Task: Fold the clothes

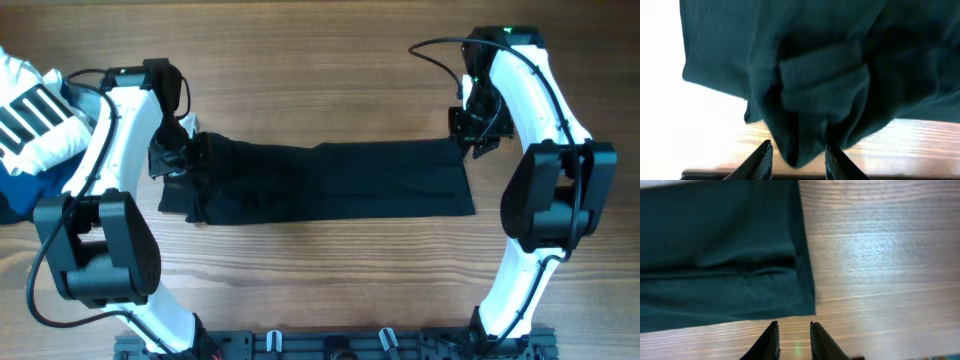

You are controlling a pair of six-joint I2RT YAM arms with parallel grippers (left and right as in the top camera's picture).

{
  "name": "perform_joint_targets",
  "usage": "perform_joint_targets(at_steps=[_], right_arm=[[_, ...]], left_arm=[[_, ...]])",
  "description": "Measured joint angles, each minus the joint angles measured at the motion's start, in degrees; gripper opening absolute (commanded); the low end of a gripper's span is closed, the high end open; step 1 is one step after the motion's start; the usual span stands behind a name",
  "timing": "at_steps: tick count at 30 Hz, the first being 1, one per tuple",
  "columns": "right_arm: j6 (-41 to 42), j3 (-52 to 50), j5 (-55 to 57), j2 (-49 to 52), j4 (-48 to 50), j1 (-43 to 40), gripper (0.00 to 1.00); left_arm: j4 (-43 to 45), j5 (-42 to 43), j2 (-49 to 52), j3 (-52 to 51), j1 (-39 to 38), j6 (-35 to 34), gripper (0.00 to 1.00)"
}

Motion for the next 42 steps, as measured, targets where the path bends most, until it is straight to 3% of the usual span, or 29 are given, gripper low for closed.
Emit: perform_joint_targets(at_steps=[5, 7, 16, 17, 18, 19, 23, 28, 31, 34, 35, 38, 42], right_arm=[[-0.2, 0.0, -1.9, 0.0, 1.3, 0.0, 0.22], [-0.2, 0.0, -1.9, 0.0, 1.6, 0.0, 0.22], [-0.2, 0.0, -2.3, 0.0, 1.7, 0.0, 0.22], [-0.2, 0.0, -2.3, 0.0, 1.7, 0.0, 0.23], [-0.2, 0.0, -2.3, 0.0, 1.7, 0.0, 0.22], [-0.2, 0.0, -2.3, 0.0, 1.7, 0.0, 0.23], [-0.2, 0.0, -2.3, 0.0, 1.7, 0.0, 0.23], [-0.2, 0.0, -2.3, 0.0, 1.6, 0.0, 0.22], [-0.2, 0.0, -2.3, 0.0, 1.6, 0.0, 0.23], [-0.2, 0.0, -2.3, 0.0, 1.6, 0.0, 0.23], [-0.2, 0.0, -2.3, 0.0, 1.6, 0.0, 0.23], [-0.2, 0.0, -2.3, 0.0, 1.6, 0.0, 0.23], [-0.2, 0.0, -2.3, 0.0, 1.6, 0.0, 0.24]], left_arm=[[13.4, 9.9, -0.1, 2.7, 0.0, 0.0, 0.51], [15.2, 10.3, -0.1, 2.8, 0.0, 0.0, 0.53], [14.1, 8.3, 0.9, -2.8, -1.7, 0.0, 0.53], [13.7, 8.3, 1.1, -3.1, -1.9, 0.0, 0.49], [13.2, 8.2, 1.1, -3.2, -2.0, 0.0, 0.32], [13.2, 7.8, 1.1, -3.2, -2.0, 0.0, 0.24], [9.6, 6.7, 1.1, -3.3, -2.0, 0.1, 0.08], [-1.9, 6.5, 1.1, -3.6, -2.0, 0.2, 0.13], [-2.8, 5.0, 1.1, -3.6, -2.0, 0.2, 0.07], [-2.0, 4.3, 1.1, -3.1, -2.0, 0.2, 0.24], [-2.1, 4.0, 1.1, -1.5, -2.0, -0.3, 0.57], [-0.7, 3.7, 0.5, 4.7, -2.0, -0.9, 0.61], [0.8, 0.0, -0.2, 4.6, -2.0, -2.9, 0.66]])
